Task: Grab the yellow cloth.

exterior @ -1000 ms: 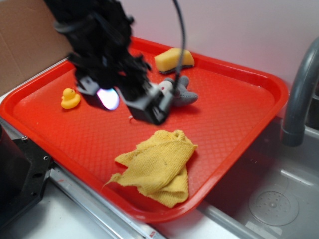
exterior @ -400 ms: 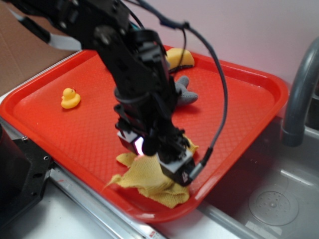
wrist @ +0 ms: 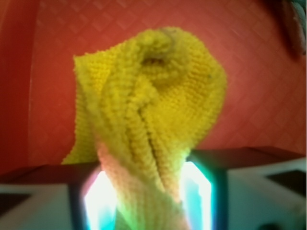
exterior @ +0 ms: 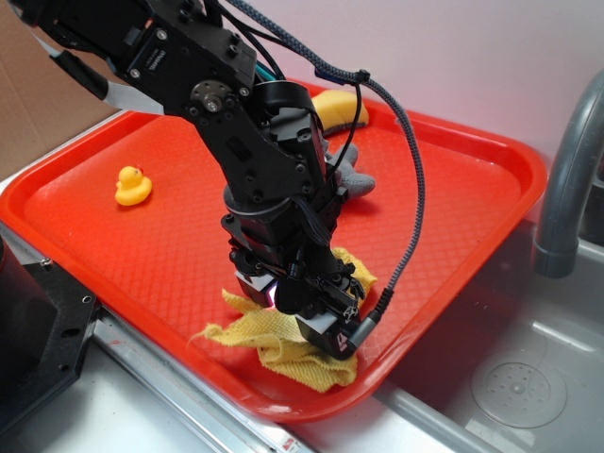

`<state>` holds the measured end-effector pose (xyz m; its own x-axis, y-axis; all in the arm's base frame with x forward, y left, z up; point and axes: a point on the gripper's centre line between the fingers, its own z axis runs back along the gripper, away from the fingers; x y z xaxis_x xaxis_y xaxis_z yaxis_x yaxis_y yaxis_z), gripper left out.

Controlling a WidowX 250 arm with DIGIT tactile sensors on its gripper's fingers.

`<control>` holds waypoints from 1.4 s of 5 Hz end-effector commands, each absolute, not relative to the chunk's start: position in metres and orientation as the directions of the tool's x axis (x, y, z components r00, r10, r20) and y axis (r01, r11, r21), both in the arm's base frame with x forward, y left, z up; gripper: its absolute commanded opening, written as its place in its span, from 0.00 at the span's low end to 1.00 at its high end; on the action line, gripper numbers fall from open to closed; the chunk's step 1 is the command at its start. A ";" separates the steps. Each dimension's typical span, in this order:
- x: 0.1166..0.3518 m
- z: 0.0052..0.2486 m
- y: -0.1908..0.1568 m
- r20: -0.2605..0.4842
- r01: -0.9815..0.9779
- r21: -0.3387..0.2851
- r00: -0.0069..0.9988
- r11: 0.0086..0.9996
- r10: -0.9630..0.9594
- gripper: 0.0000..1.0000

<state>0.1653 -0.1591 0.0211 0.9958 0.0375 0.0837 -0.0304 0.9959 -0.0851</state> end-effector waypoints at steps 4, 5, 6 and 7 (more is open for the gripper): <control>0.181 0.178 -0.035 0.106 -0.061 -0.089 0.992 0.994 0.071 0.00; 0.177 0.195 -0.002 0.135 -0.148 -0.091 0.978 0.985 0.159 0.00; 0.170 0.204 0.014 0.147 -0.174 -0.101 0.971 0.979 0.188 0.00; 0.170 0.203 0.014 0.109 -0.217 -0.094 0.968 0.972 0.227 0.00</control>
